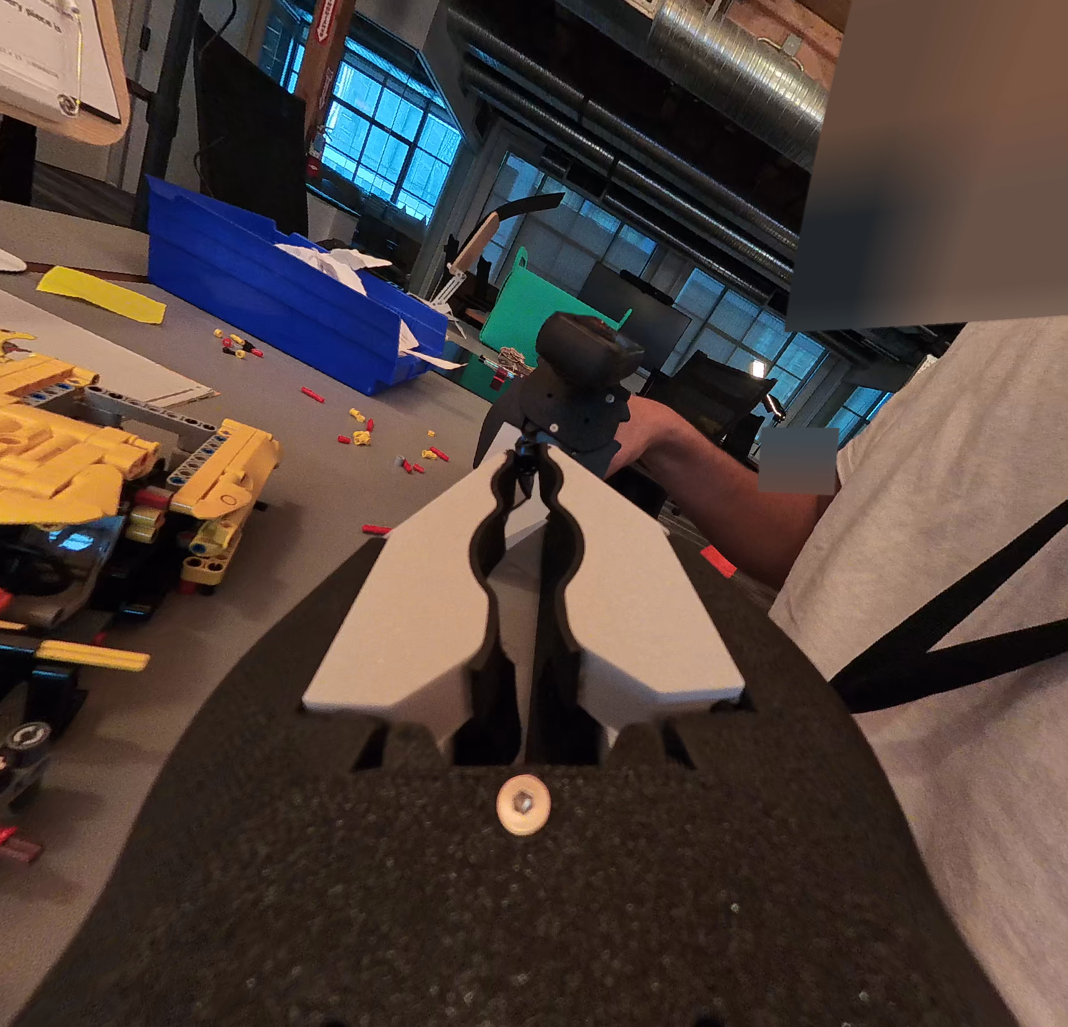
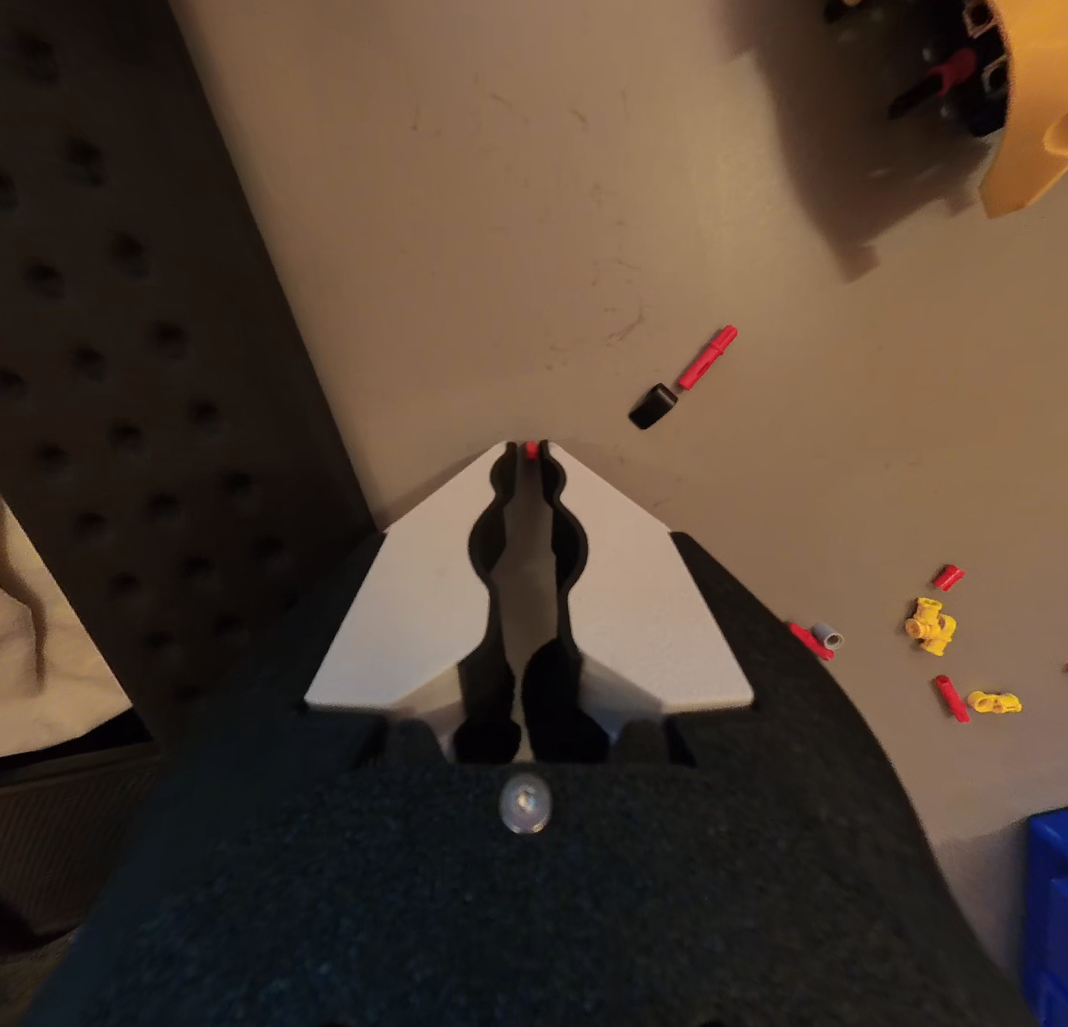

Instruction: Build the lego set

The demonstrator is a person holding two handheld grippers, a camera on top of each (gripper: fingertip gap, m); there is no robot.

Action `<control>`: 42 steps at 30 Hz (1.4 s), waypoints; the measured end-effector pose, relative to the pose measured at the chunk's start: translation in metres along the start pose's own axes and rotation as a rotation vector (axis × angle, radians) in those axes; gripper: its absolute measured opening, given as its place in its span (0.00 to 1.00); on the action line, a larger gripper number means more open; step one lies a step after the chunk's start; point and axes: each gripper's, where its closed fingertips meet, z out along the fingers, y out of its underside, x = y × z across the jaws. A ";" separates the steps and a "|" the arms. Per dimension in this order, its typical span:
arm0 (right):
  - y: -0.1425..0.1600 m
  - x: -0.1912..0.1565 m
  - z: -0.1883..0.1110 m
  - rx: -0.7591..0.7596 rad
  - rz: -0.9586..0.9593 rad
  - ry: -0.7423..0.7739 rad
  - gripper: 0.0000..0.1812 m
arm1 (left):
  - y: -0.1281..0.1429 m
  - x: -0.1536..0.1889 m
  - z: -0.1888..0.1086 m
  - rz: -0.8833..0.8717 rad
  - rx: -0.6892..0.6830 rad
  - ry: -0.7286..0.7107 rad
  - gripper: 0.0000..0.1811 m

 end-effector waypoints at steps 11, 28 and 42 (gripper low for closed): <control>-0.103 -0.007 -0.075 0.624 -0.026 0.002 0.02 | -0.005 0.005 -0.002 0.000 0.033 0.030 0.04; -0.195 -0.032 -0.129 1.178 0.085 -0.176 0.02 | -0.034 0.026 -0.018 -0.078 0.200 0.200 0.04; -0.196 -0.034 -0.127 1.258 0.137 -0.274 0.01 | -0.034 0.027 -0.018 -0.090 0.211 0.213 0.03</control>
